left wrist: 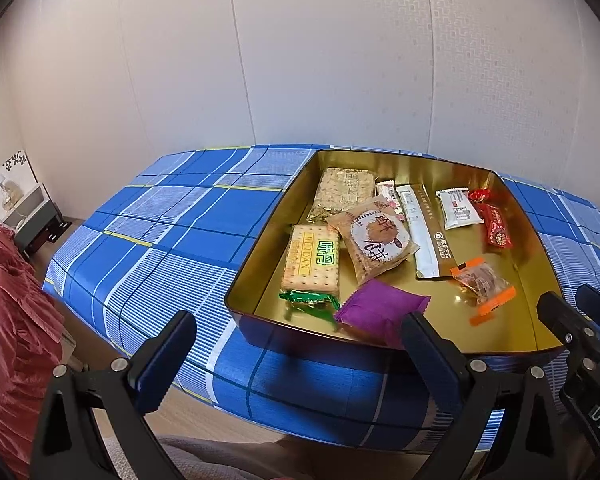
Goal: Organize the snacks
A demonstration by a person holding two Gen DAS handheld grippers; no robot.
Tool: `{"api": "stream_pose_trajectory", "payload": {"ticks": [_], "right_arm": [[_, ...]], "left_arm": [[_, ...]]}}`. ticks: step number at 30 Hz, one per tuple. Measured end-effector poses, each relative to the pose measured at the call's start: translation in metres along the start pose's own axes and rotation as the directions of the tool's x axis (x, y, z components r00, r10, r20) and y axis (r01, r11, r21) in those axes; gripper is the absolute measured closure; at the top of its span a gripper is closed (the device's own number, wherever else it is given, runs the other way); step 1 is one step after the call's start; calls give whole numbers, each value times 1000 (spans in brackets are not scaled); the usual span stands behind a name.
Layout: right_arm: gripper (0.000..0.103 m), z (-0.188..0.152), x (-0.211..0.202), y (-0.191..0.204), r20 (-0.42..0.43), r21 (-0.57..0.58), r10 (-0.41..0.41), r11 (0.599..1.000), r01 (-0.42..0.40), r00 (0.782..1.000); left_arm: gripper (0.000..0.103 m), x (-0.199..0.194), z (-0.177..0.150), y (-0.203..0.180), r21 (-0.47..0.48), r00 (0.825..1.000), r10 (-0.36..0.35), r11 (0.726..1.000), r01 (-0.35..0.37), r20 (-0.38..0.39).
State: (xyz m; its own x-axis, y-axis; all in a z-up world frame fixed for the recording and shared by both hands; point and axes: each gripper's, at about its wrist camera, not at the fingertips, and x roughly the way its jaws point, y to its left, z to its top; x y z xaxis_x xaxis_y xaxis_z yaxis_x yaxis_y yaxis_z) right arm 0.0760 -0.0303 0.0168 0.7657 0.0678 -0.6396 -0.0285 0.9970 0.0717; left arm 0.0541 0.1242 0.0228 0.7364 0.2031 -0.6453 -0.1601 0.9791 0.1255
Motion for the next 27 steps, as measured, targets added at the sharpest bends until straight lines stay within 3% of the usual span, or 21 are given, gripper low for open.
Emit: {"api": "stream_pose_trajectory", "payload": {"ticks": [27], "right_arm": [[51, 2, 0, 1, 6, 0, 1, 1000, -1, 1000]], "left_arm": [[0, -1, 0, -2, 5, 1000, 3, 1000, -3, 4]]}}
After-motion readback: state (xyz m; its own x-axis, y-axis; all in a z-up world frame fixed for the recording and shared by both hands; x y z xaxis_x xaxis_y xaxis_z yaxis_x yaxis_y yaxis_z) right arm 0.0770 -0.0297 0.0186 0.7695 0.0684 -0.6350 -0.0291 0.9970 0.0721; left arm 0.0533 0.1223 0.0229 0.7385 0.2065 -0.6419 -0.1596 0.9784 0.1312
